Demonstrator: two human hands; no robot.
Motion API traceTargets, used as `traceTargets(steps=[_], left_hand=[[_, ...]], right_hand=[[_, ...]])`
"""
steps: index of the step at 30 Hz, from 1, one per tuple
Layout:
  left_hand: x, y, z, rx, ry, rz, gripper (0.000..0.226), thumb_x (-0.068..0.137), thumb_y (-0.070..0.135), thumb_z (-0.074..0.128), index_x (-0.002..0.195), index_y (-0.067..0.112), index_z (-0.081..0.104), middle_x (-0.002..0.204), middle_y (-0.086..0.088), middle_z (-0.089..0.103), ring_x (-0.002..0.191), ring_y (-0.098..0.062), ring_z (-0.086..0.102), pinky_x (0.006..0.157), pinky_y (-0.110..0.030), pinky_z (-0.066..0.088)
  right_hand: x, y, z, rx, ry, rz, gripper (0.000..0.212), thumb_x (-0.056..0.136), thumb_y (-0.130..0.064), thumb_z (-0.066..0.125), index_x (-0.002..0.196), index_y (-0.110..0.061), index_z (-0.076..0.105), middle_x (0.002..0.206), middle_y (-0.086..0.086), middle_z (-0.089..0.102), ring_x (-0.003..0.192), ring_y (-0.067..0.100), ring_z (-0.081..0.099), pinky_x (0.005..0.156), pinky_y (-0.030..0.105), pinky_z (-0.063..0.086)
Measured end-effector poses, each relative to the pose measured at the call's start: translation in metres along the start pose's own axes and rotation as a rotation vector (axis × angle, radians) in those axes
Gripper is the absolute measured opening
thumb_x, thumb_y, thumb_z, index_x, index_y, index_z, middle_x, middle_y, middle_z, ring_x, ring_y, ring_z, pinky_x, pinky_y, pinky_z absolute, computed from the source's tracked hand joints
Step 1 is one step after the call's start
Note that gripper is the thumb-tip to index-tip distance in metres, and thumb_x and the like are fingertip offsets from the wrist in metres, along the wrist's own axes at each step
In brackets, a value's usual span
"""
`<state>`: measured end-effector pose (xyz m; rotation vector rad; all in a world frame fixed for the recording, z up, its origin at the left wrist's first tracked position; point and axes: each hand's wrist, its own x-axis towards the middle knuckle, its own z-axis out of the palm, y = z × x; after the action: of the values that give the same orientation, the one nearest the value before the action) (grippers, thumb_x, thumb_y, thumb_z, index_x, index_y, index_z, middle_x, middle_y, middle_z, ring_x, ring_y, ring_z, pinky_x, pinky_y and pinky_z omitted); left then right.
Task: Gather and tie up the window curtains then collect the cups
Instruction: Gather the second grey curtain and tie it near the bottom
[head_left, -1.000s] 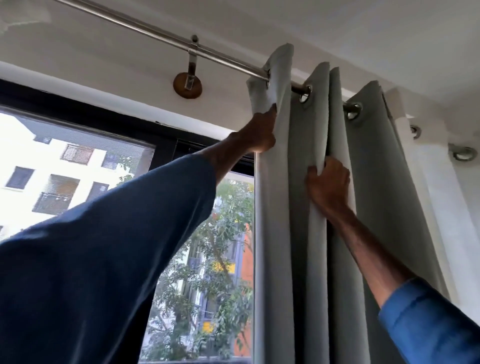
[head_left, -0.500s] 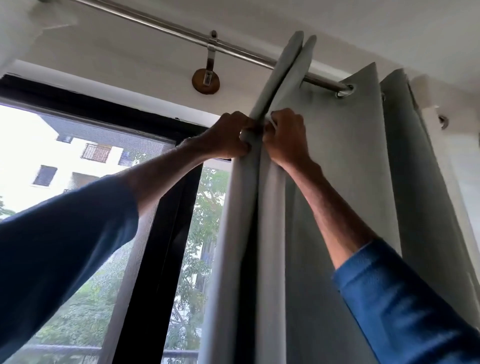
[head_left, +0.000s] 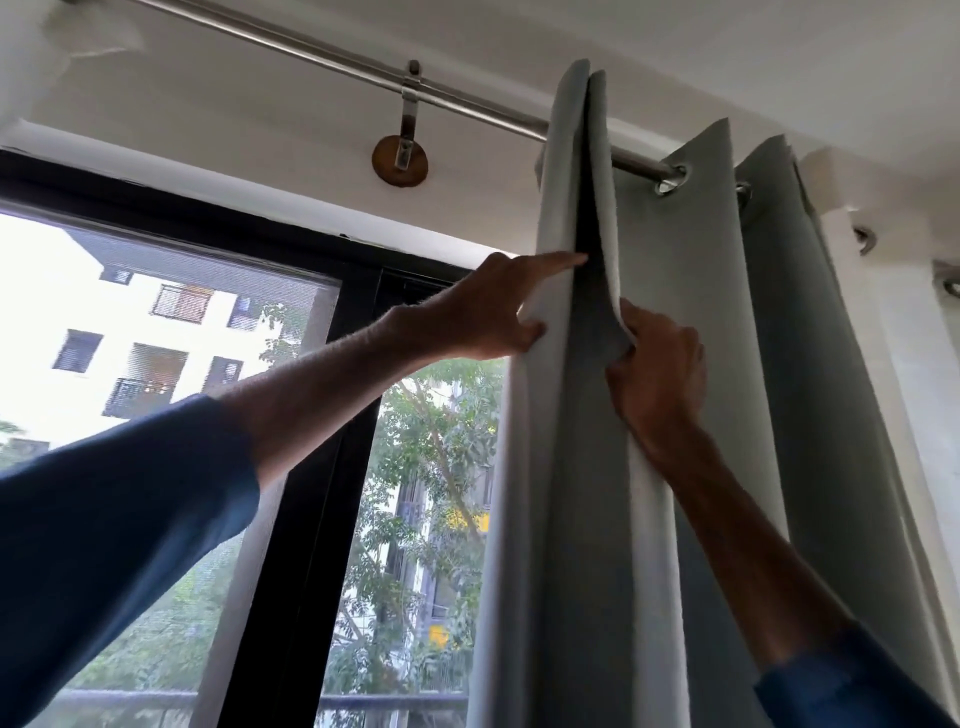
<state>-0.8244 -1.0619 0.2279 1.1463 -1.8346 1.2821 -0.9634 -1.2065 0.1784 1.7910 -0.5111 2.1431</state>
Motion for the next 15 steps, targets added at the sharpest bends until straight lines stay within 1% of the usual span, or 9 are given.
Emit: traceTargets(steps=[1,2,4,5,7,8,10,12,15], left_hand=[[0.003,0.003,0.003,-0.008,-0.005,0.026,0.085,0.077,0.004,0.068,0.153,0.024,0.035,0.050,0.007,0.041,0.045,-0.012,0.040,0.050,-0.027,0.042],[0.007,0.007,0.005,-0.004,-0.010,0.051,0.091,0.075,0.002,0.068,0.155,0.025,0.029,0.048,0.006,0.034,0.042,-0.010,0.033,0.045,-0.026,0.034],[0.011,0.012,0.008,-0.001,-0.031,0.072,0.097,0.073,-0.002,0.067,0.156,0.023,0.025,0.047,0.004,0.031,0.039,-0.011,0.032,0.043,-0.024,0.027],[0.012,0.013,0.009,-0.006,-0.046,0.070,0.097,0.072,-0.004,0.067,0.156,0.020,0.025,0.047,0.005,0.032,0.038,-0.010,0.035,0.041,-0.020,0.025],[0.014,0.014,0.010,-0.005,-0.073,0.036,0.094,0.073,-0.005,0.068,0.156,0.014,0.026,0.048,0.007,0.035,0.041,-0.002,0.044,0.040,-0.014,0.027],[0.014,0.014,0.010,0.005,-0.083,0.018,0.093,0.074,-0.004,0.069,0.155,0.012,0.026,0.050,0.007,0.037,0.044,0.003,0.046,0.040,-0.013,0.029],[0.013,0.014,0.009,0.019,-0.102,0.000,0.092,0.075,-0.006,0.069,0.155,0.011,0.026,0.053,0.007,0.039,0.047,0.009,0.048,0.040,-0.011,0.031],[0.012,0.011,0.009,0.043,-0.112,-0.014,0.092,0.075,-0.008,0.066,0.155,0.012,0.026,0.054,0.008,0.039,0.047,0.008,0.049,0.040,-0.009,0.032],[0.014,0.008,0.014,0.086,-0.108,0.009,0.090,0.074,-0.008,0.061,0.155,0.011,0.026,0.056,0.014,0.042,0.046,0.002,0.045,0.046,-0.005,0.035]], right_hand=[[-0.002,-0.002,0.001,0.001,-0.054,-0.008,0.058,0.081,-0.004,0.064,0.136,-0.020,0.061,0.115,0.012,0.072,0.102,0.035,0.067,0.086,0.036,0.051],[-0.003,-0.005,0.003,0.014,-0.089,-0.022,0.052,0.083,-0.005,0.063,0.133,-0.021,0.063,0.111,0.011,0.072,0.102,0.034,0.067,0.082,0.036,0.049],[-0.005,-0.011,0.008,0.034,-0.058,-0.101,0.034,0.086,-0.014,0.059,0.118,-0.020,0.068,0.098,0.010,0.074,0.093,0.036,0.068,0.069,0.033,0.042],[-0.005,-0.014,0.009,0.028,-0.024,-0.140,0.026,0.087,-0.018,0.057,0.111,-0.018,0.069,0.092,0.011,0.073,0.090,0.039,0.066,0.066,0.033,0.040],[-0.004,-0.018,0.010,0.006,0.021,-0.159,0.021,0.089,-0.022,0.055,0.105,-0.016,0.068,0.089,0.012,0.072,0.088,0.041,0.064,0.065,0.035,0.040],[-0.004,-0.019,0.009,-0.002,0.030,-0.161,0.022,0.090,-0.022,0.055,0.105,-0.017,0.069,0.089,0.011,0.072,0.088,0.040,0.064,0.065,0.036,0.041],[-0.005,-0.019,0.004,0.007,0.038,-0.177,0.027,0.089,-0.020,0.053,0.109,-0.018,0.071,0.090,0.012,0.073,0.086,0.040,0.065,0.069,0.039,0.047],[-0.006,-0.020,-0.001,0.032,0.038,-0.184,0.028,0.087,-0.016,0.052,0.106,-0.016,0.073,0.087,0.014,0.073,0.082,0.041,0.065,0.069,0.043,0.051],[-0.010,-0.026,0.000,0.040,0.061,-0.183,0.025,0.086,-0.011,0.054,0.100,-0.015,0.074,0.084,0.015,0.073,0.079,0.044,0.065,0.064,0.043,0.052]])
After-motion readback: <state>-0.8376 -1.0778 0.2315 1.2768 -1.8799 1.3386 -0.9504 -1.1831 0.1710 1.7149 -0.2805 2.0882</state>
